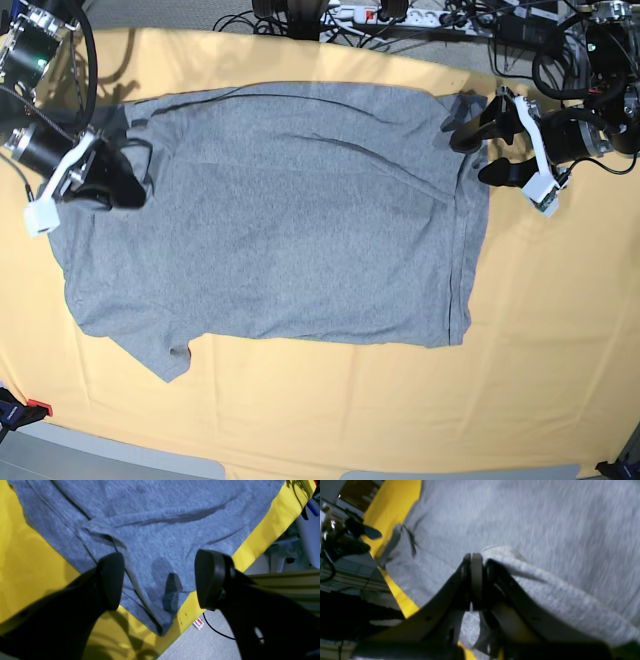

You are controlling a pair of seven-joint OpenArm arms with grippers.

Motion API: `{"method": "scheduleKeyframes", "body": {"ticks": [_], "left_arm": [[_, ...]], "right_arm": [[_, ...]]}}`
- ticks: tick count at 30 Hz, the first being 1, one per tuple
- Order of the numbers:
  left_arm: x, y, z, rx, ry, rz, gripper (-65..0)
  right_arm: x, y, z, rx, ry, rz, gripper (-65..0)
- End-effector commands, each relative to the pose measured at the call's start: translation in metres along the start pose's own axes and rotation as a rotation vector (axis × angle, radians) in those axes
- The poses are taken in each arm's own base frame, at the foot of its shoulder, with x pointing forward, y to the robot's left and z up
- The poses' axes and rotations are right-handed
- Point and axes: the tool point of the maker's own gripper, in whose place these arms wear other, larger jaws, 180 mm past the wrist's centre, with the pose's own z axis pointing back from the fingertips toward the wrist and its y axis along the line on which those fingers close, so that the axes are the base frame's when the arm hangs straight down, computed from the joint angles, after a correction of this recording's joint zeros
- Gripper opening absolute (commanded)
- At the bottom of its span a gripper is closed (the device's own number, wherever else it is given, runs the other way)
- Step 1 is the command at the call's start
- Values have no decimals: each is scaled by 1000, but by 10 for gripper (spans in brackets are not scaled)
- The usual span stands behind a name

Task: Layout the t-shirt on the table in an organized manner, then fold the t-shirt properly
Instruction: 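Reach the right gripper down to grasp the shirt's shoulder edge, then hold the shoulder corner with the right gripper and pull it outward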

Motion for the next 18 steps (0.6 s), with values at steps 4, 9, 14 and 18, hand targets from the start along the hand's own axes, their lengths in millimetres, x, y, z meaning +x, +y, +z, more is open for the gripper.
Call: {"method": "scheduleKeyframes", "body": {"ticks": [4,9,14,18], "left_arm": [[9,-2,4,-7,-28,-22,-203],[9,-2,4,-7,-28,-23,-203],[9,-1,4,-6,-28,-23,-203],[11,2,8,9,-35,-23,-203]], "right_arm": [[0,-14,4,-83,40,43,-650],[-11,-40,9,-230,107,68,-650],[-15,-53,14,-304,127,83,-650],[-18,-64,18,-368,150,102,-650]]}}
